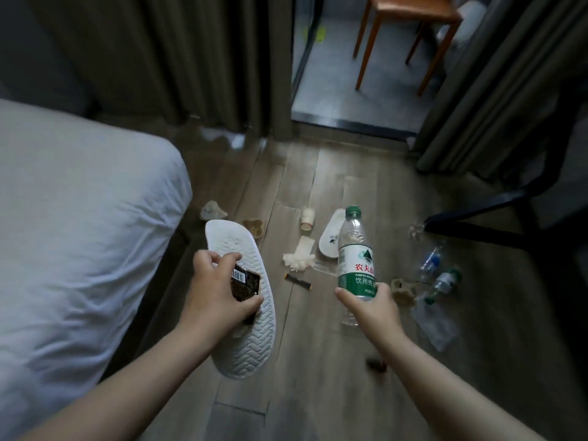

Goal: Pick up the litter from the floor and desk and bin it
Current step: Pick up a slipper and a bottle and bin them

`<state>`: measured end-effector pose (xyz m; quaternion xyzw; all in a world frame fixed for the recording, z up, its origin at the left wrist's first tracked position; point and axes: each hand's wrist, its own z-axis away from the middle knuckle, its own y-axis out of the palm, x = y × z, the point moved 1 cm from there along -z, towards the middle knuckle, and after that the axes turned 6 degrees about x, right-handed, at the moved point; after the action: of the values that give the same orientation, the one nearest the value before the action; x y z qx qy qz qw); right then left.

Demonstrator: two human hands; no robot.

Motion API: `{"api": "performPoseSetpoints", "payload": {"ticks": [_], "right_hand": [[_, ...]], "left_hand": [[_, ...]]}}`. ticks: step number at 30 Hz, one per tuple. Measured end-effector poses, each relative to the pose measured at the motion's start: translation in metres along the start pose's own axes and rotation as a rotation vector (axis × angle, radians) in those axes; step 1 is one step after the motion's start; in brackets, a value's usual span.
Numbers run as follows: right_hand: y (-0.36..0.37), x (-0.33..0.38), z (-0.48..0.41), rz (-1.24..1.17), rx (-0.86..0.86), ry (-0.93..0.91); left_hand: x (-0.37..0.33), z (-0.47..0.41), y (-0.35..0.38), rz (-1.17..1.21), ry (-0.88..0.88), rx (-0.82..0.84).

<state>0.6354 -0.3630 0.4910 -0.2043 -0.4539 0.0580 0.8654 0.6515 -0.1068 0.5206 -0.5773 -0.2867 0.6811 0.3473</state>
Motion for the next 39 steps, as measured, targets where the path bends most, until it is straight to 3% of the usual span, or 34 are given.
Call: {"api": "performPoseSetpoints", "payload": {"ticks": [9, 17, 24, 29, 39], "right_hand": [[-0.233, 0.252, 0.136, -0.101, -0.138, -0.264], [-0.443, 0.395, 0.275, -0.148, -0.416, -0.608], [-0.541, 0.436, 0.365, -0.214, -0.621, -0.808], [-0.57, 0.441, 0.411, -0.2, -0.829, -0.831], [-0.56, 0.413, 0.514, -0.172, -1.385, -0.615]], "left_hand": [[-0.293, 0.008, -0.208, 0.091, 0.323, -0.14], [-0.55, 0.064, -0.318, 0.206, 0.743, -0.277], [-0.679, 0.101, -0.359, 0.273, 1.039, -0.313], [-0.737, 0.11, -0.371, 0.351, 1.242, -0.283], [-0.806, 0.147, -0.357, 0.588, 1.595, 0.093]]}}
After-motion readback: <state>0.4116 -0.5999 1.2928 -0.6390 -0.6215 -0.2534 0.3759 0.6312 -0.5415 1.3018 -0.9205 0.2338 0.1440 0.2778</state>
